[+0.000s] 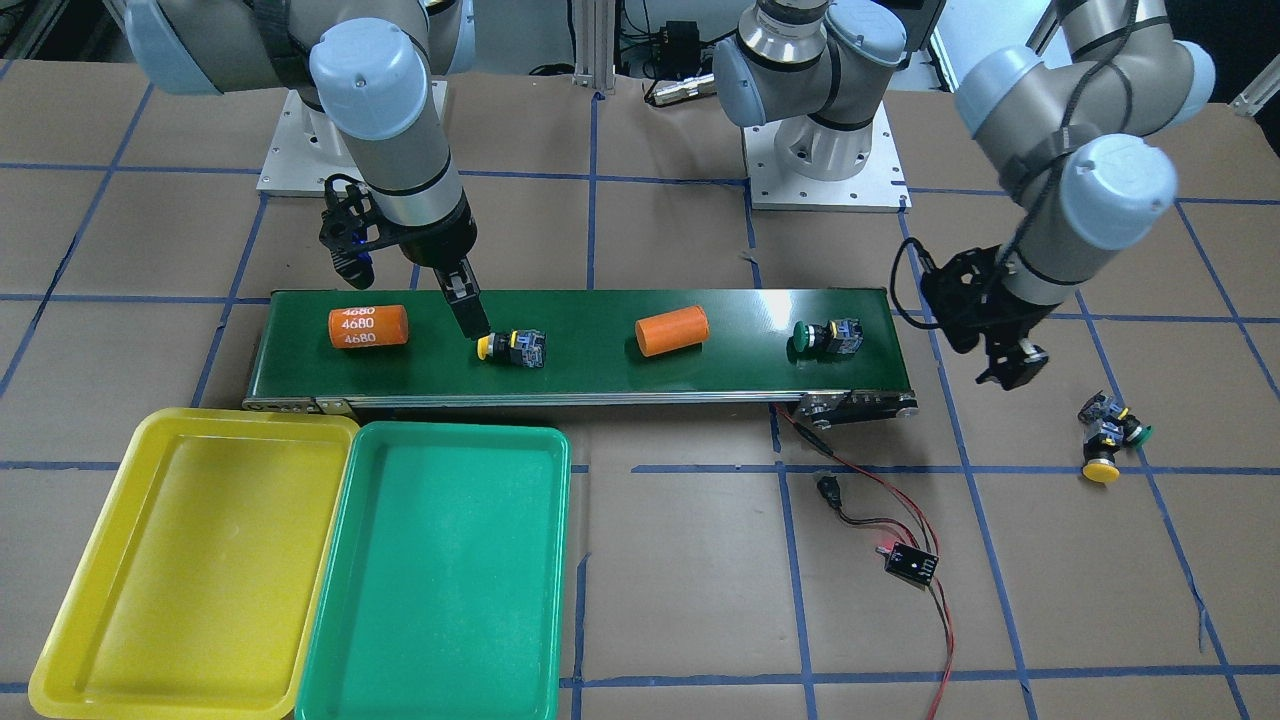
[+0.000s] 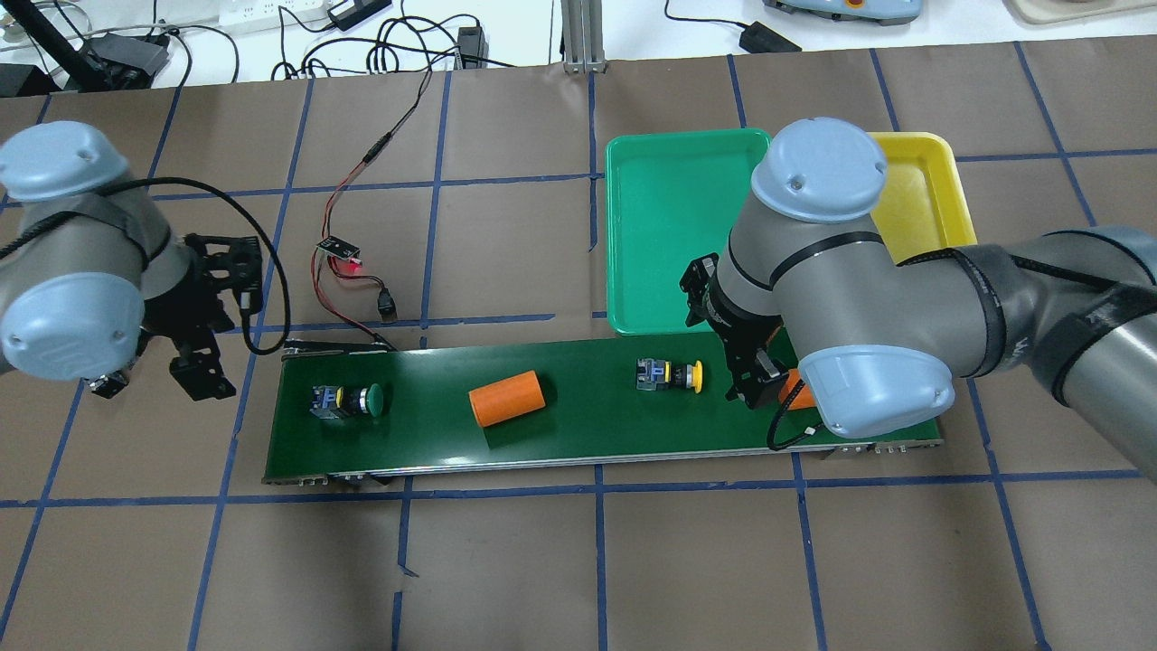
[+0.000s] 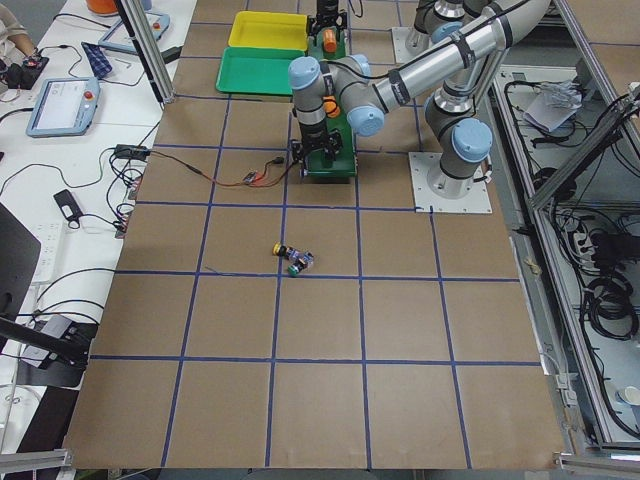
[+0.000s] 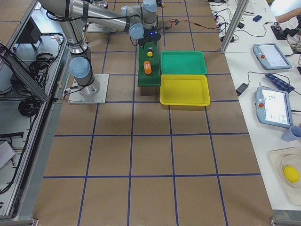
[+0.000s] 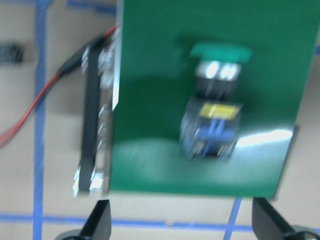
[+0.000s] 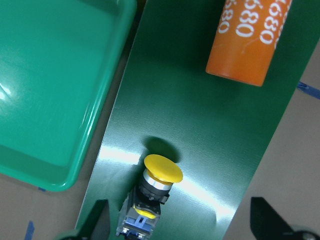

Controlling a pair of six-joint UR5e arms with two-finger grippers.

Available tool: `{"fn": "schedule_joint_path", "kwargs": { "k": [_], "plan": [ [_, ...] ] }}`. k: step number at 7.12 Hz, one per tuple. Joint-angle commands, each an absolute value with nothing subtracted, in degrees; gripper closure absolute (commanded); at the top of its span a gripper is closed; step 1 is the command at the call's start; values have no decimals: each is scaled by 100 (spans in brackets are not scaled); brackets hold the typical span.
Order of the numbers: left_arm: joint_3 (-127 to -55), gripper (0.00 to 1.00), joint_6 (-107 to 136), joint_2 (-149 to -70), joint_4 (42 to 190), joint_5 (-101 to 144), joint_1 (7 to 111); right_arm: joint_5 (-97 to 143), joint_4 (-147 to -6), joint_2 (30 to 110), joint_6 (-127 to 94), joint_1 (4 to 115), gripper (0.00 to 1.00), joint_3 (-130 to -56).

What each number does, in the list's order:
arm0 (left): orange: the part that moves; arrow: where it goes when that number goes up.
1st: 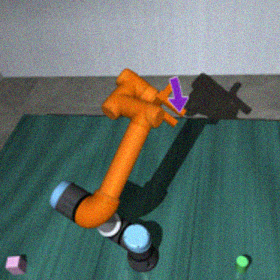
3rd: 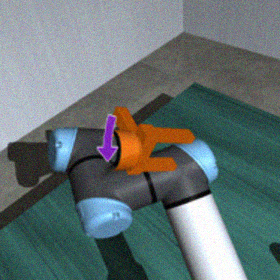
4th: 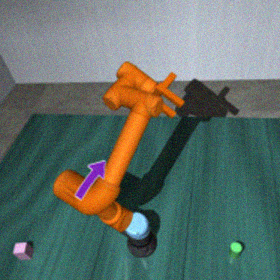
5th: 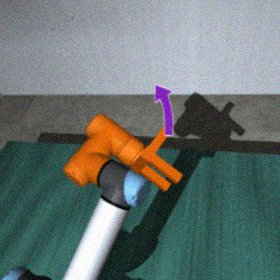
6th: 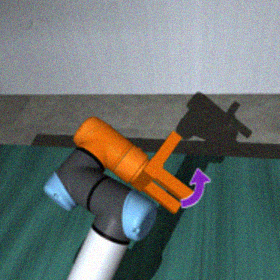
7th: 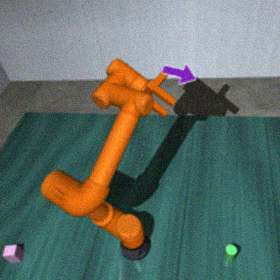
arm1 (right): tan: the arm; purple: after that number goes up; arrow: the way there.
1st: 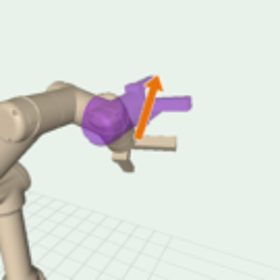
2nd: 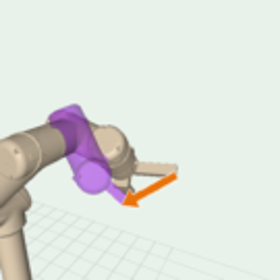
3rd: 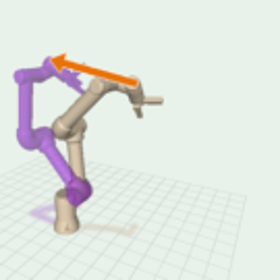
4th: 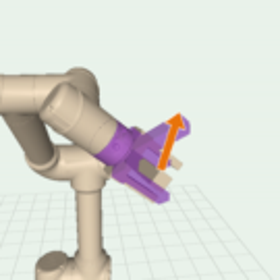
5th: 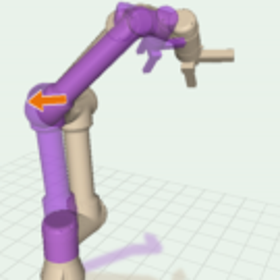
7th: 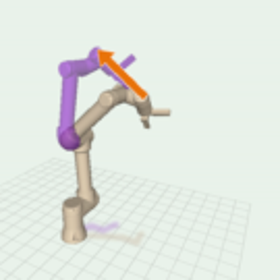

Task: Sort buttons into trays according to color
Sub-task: 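Grasp the yellow button with right gripper while left gripper picks another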

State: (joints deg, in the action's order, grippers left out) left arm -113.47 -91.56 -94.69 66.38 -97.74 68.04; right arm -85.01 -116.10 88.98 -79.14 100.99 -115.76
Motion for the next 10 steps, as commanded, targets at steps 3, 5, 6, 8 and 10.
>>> {"fn": "schedule_joint_path", "kwargs": {
  "k": [3, 5, 6, 8, 10],
  "plan": [
    [-10679, 0, -8130, -10684, 5127, -9493, 5864, -8595, -11584, 8675, -7867, 10107, 0, -11672],
    [-10452, 0, -8112, -11335, 5018, -9370, 5223, -8570, -11645, 8508, -7884, 10099, 0, -11742],
    [-10337, 0, -8095, -11573, 4992, -9282, 5195, -8561, -11706, 8499, -7884, 10107, 0, -11742],
    [-10231, 8, -7928, -11899, 5036, -9272, 5020, -8587, -12144, 8280, -7849, 10090, 0, -11707],
    [-10222, 85, -7937, -11944, 5071, -9307, 4983, -8648, -12384, 8069, -7858, 10090, 0, -11742]
  ]
}}
